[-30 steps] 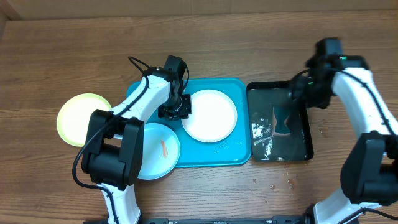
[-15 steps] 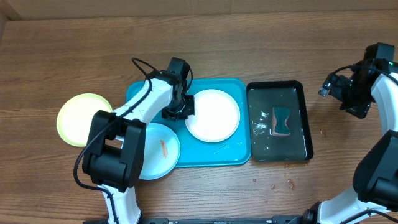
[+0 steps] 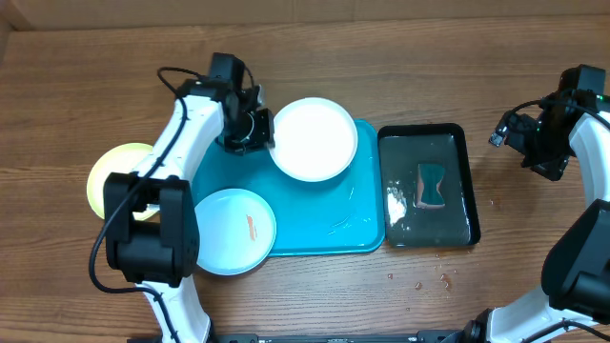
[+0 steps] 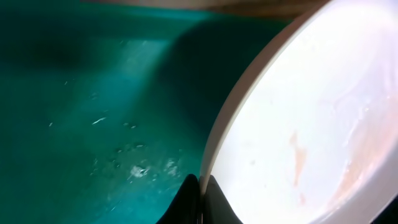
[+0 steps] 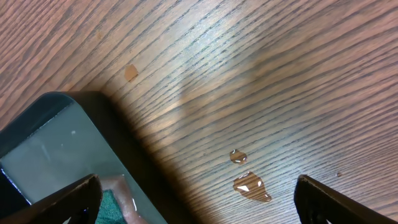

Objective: Clean dirty plates on tray and stack at the side
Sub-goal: 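Lift the white plate with the left gripper and swing it right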

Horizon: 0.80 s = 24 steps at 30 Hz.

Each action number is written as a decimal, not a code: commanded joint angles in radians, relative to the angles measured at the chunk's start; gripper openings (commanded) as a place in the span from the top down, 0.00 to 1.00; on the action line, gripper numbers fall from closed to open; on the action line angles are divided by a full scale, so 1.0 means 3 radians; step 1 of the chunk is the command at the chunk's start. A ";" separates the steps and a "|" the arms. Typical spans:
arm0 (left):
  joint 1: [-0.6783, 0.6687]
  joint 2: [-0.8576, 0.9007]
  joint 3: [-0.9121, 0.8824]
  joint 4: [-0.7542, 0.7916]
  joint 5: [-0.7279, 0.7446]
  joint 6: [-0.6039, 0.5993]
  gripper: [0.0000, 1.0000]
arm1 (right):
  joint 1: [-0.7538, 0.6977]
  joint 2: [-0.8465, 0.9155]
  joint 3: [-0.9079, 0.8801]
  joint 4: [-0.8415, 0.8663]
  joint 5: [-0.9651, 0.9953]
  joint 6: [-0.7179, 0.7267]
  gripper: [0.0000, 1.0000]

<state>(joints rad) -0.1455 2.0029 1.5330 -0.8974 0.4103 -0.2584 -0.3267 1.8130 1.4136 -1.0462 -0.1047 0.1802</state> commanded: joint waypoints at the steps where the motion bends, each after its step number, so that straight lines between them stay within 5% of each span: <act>1: -0.0013 -0.0046 0.0120 0.0032 0.0557 0.0319 0.96 | -0.0011 -0.0036 0.0043 0.0017 -0.0004 0.0010 0.00; 15: -0.0050 -0.0074 0.0223 0.0041 0.0669 0.0338 0.96 | -0.0011 -0.0036 0.0045 0.0017 -0.0004 0.0010 0.00; 24: -0.0173 -0.0294 0.0444 -0.0047 -0.0081 0.0206 0.96 | -0.0011 -0.0036 0.0045 0.0017 -0.0004 0.0010 0.00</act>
<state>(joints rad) -0.1722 1.9945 1.6131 -0.9066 0.4885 -0.1837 -0.3271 1.8130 1.4136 -1.0466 -0.1043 0.1802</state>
